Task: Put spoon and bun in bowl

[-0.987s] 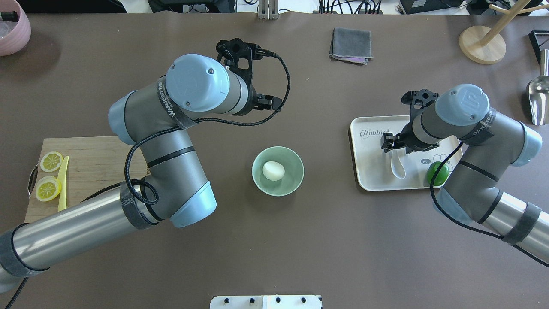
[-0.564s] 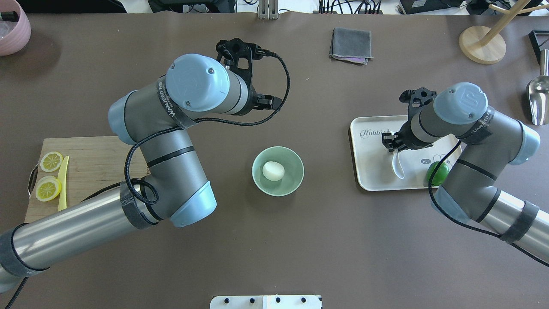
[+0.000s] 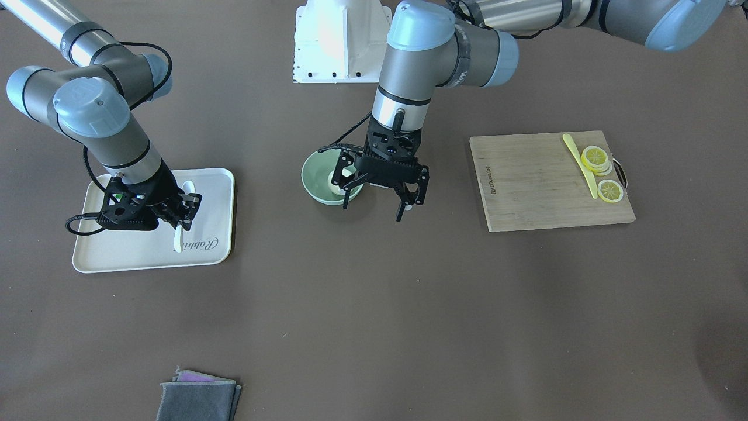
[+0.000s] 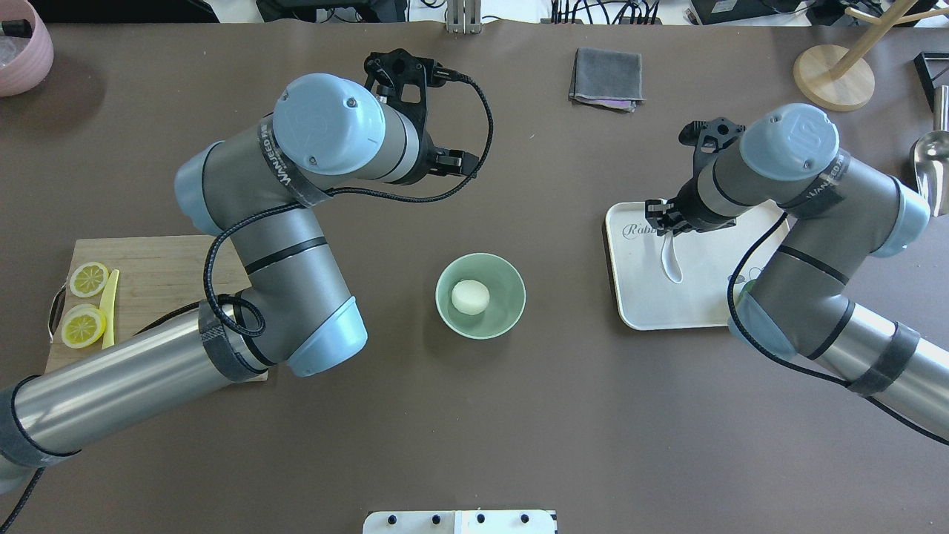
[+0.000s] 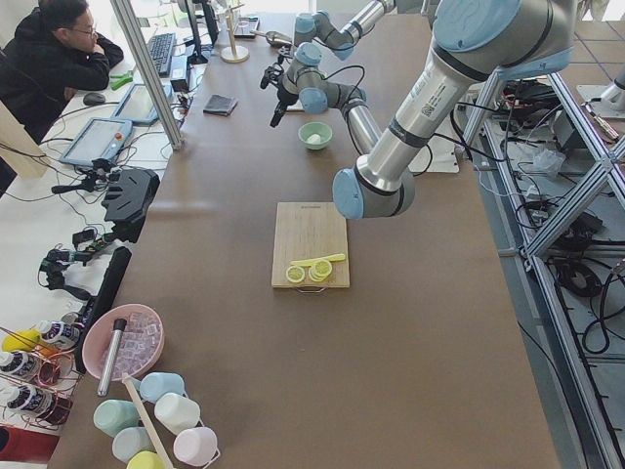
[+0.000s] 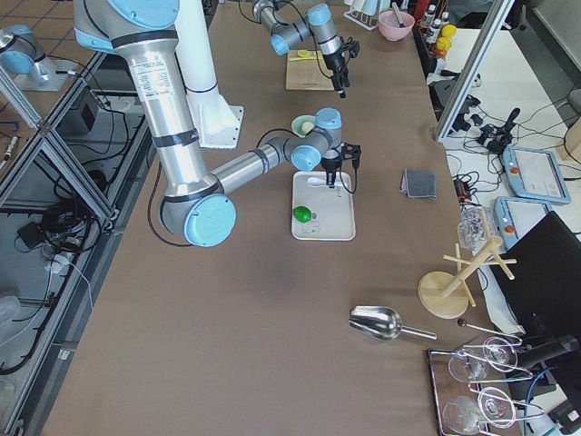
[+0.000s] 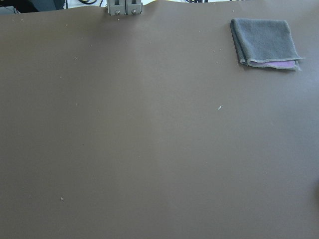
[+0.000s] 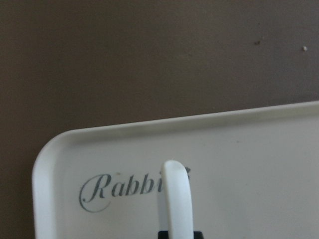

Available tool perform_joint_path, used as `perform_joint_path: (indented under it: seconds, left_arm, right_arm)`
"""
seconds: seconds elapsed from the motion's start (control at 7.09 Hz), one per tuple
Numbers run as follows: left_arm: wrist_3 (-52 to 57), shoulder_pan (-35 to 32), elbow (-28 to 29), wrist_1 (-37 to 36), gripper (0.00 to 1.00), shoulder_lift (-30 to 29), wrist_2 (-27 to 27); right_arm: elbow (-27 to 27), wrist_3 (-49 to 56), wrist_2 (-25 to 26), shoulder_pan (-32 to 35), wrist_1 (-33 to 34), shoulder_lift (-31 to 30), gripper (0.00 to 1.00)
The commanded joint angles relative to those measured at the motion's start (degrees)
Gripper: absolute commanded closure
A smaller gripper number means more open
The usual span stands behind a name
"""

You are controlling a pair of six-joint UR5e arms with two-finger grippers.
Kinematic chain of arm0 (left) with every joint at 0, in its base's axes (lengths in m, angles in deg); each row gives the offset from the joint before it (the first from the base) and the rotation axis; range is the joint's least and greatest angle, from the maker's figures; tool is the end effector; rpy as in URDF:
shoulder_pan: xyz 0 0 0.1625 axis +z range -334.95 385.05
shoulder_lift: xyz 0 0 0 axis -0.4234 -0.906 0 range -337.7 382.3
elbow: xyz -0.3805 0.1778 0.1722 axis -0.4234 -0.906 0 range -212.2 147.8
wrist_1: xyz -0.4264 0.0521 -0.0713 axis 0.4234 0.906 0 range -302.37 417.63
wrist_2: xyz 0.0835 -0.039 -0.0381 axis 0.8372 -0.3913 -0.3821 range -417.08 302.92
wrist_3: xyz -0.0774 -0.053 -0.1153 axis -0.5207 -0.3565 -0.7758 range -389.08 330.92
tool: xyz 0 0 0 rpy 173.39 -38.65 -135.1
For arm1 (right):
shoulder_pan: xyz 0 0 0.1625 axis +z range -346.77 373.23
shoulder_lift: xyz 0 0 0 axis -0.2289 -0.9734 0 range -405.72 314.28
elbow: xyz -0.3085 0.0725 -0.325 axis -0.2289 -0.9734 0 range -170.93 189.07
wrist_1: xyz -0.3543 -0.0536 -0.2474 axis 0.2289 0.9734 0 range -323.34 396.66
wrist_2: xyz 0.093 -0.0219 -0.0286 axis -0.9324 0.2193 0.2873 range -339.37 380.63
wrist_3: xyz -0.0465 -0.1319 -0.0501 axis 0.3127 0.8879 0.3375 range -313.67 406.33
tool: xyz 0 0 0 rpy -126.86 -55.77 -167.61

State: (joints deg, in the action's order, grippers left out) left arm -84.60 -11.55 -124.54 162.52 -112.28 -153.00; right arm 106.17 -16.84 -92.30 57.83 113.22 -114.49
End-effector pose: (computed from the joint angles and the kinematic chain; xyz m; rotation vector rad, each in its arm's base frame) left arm 0.5552 -0.5593 0.1651 0.5506 0.9309 0.0224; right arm -0.4417 -0.5416 0.4246 0.1094 -0.8070 0.1470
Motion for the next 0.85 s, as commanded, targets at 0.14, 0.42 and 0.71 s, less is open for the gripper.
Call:
perform_joint_path:
  seconds: [0.14, 0.42, 0.71]
  left_arm:
    - [14.41, -11.62, -4.33, 0.66, 0.02, 8.96, -12.07]
    - [21.56, -18.57, -6.53, 0.75, 0.02, 14.15, -18.75]
    - [24.49, -21.32, -6.89, 0.75, 0.02, 15.92, -21.24]
  right_arm:
    - [1.78, -1.34, 0.43, 0.06, 11.69, 11.89, 1.00]
    - [-1.37, -9.12, 2.35, -3.44, 11.33, 17.15, 1.00]
    - [-4.79, -17.90, 8.15, -8.71, 3.31, 18.50, 1.00]
